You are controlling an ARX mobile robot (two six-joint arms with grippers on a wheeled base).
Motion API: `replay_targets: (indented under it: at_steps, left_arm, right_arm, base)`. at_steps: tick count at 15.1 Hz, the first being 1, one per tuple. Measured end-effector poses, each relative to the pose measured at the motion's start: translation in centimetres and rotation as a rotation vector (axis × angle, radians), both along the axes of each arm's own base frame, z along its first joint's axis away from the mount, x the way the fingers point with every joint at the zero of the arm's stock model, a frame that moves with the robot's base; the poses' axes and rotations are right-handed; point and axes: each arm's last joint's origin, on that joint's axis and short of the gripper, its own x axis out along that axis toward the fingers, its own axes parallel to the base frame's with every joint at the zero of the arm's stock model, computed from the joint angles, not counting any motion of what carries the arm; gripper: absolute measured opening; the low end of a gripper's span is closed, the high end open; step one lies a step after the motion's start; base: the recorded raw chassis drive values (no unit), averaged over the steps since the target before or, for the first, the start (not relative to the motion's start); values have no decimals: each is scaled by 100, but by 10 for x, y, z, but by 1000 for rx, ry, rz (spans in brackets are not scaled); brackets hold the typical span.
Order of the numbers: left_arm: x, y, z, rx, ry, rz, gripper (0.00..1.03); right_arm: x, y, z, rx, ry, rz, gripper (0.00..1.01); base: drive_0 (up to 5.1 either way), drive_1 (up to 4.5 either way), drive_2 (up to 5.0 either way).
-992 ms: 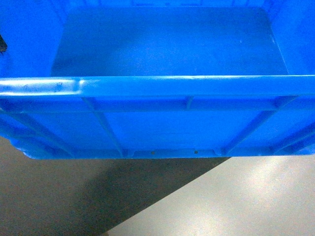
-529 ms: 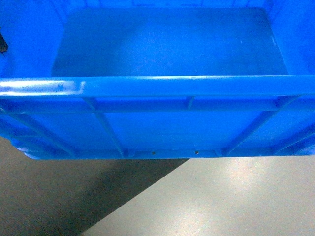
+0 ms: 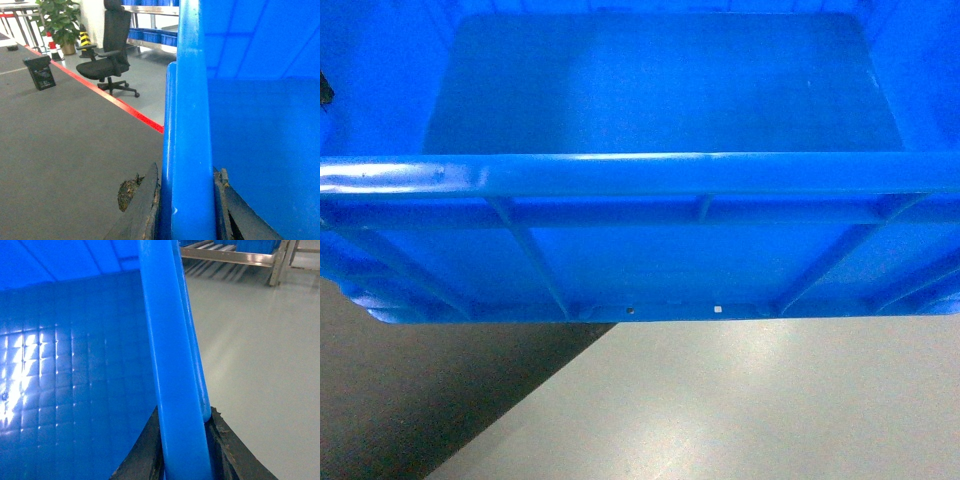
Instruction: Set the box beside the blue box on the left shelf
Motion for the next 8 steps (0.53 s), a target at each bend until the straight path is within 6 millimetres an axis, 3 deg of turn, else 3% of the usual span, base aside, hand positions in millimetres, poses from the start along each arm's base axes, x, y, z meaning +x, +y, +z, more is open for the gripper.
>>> replay_targets:
  at_steps: [8]
  left_arm:
    - [0, 0, 0, 0, 0, 0, 19]
  right_arm:
    - [0, 0, 0, 0, 1, 0, 16]
  base:
    - [-155, -155, -155]
